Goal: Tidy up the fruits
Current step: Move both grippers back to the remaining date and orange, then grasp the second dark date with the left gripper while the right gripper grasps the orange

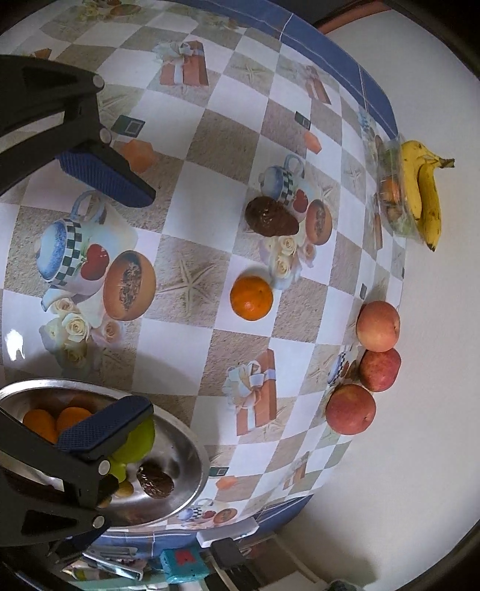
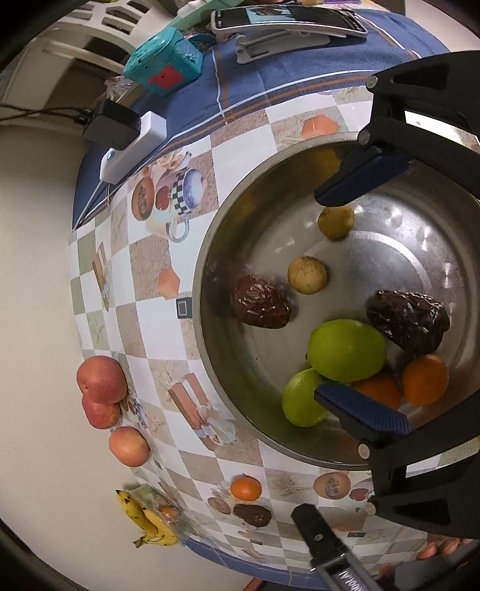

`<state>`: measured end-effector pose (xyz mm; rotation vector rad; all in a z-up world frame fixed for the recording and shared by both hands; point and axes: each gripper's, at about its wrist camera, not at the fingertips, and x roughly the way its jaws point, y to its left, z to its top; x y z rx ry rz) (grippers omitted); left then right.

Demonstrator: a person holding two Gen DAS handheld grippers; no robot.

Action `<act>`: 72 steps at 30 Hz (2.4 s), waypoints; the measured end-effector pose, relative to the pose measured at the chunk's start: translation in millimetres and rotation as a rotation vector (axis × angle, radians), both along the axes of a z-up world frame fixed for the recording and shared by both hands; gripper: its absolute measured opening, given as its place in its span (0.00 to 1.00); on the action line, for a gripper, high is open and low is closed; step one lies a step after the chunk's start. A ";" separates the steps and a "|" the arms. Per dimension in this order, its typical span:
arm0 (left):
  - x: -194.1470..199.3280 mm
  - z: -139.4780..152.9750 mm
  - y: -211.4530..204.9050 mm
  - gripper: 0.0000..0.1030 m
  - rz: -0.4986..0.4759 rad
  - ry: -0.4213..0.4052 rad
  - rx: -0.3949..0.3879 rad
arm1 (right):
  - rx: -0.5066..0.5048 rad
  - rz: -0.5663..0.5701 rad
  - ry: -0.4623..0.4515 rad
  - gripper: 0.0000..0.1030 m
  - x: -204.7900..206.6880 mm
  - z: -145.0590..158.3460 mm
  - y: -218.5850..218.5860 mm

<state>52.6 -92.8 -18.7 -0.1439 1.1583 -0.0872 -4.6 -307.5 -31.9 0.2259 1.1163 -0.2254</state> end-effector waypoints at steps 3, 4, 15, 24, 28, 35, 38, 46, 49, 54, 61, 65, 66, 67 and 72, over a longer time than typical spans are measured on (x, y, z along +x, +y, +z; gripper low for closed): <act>5.3 1.7 5.0 1.00 0.007 -0.004 -0.014 | -0.004 0.010 0.001 0.94 1.9 -0.2 3.5; 7.6 2.5 6.7 1.00 0.008 -0.004 -0.020 | -0.003 0.013 0.001 0.94 2.6 0.1 4.5; 50.6 40.3 79.0 1.00 0.097 -0.207 -0.090 | 0.006 0.148 -0.128 0.94 49.8 45.7 57.7; 84.2 28.6 125.0 1.00 0.111 -0.170 -0.153 | 0.068 0.280 -0.116 0.93 104.3 36.1 127.5; 89.8 29.6 130.9 1.00 0.115 -0.195 -0.155 | 0.087 0.303 -0.082 0.93 119.7 18.1 142.3; 103.9 9.1 114.3 0.98 0.063 -0.148 -0.143 | 0.076 0.332 -0.034 0.93 135.3 -5.1 160.5; 107.3 -4.9 107.3 0.91 0.054 -0.103 -0.147 | 0.051 0.345 -0.025 0.93 139.3 -12.3 165.7; 112.8 -37.0 93.1 0.71 0.033 0.002 -0.159 | 0.039 0.358 0.009 0.71 146.3 -30.9 170.9; 112.9 -43.0 90.6 0.56 0.028 0.019 -0.144 | 0.033 0.375 0.000 0.64 147.1 -31.1 173.3; 111.7 -44.3 90.4 0.37 0.021 0.024 -0.154 | 0.033 0.396 -0.007 0.50 147.8 -30.4 179.1; 112.4 -45.5 91.0 0.33 0.020 0.034 -0.166 | 0.008 0.419 -0.008 0.36 145.6 -30.5 184.0; 109.6 -44.2 93.2 0.33 0.025 0.039 -0.158 | 0.010 0.421 0.000 0.36 140.7 -29.8 184.2; 108.3 -43.3 93.6 0.33 0.029 0.043 -0.151 | 0.012 0.424 0.002 0.36 138.1 -28.6 184.0; 107.4 -42.3 94.1 0.33 0.031 0.046 -0.145 | 0.010 0.426 0.002 0.36 135.8 -27.3 184.0; 95.7 -27.4 90.6 0.33 0.012 0.025 -0.118 | 0.020 0.422 0.001 0.36 118.2 -17.1 180.9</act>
